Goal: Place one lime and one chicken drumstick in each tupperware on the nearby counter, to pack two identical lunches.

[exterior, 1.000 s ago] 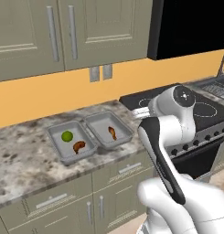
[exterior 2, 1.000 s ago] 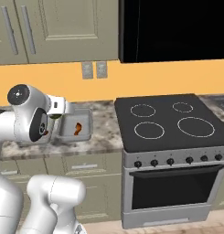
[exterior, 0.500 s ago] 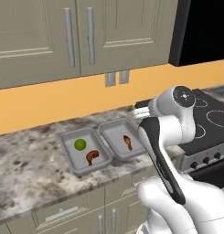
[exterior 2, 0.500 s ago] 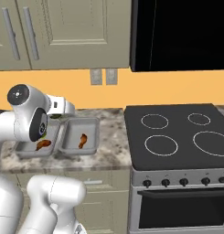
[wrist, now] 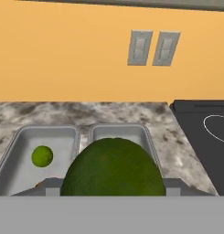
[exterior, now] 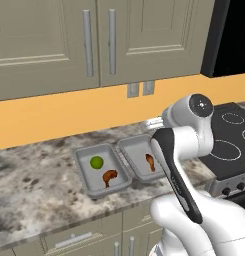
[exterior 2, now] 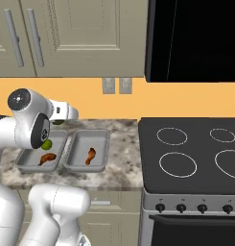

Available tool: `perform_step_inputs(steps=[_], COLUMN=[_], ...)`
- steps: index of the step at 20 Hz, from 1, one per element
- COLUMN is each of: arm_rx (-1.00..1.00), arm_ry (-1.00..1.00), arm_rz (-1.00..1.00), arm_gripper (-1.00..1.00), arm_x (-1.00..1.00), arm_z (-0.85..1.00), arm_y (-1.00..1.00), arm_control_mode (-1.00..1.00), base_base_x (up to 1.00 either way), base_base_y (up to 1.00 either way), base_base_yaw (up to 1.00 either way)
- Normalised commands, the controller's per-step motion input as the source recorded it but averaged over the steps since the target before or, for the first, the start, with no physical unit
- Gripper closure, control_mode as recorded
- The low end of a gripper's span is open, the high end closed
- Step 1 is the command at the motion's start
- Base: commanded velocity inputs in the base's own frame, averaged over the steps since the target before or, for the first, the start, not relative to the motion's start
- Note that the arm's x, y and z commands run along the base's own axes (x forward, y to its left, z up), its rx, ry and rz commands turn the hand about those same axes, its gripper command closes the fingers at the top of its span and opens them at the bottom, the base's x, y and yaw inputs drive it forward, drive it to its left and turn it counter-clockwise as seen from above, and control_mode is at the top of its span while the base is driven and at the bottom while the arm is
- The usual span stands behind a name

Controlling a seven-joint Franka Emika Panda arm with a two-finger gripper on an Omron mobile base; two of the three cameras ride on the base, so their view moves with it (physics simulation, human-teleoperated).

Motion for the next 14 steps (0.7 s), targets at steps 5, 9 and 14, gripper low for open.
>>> perform_step_inputs(steps=[5, 9, 14], arm_rx=[0.00, 0.00, 0.00], arm_ry=[0.00, 0.00, 0.03], arm_rz=[0.03, 0.01, 0.00], arm_gripper=[1.00, 1.00, 1.00], arm_x=[0.09, 0.29, 0.44], arm_z=[-0.13, -0.44, -0.40], arm_y=[0.00, 0.00, -0.02], arm_control_mode=[-1.00, -1.00, -1.00], base_base_x=[0.12, 0.00, 0.00], base_base_y=[0.00, 0.00, 0.00], base_base_yaw=[0.08, 0.00, 0.00])
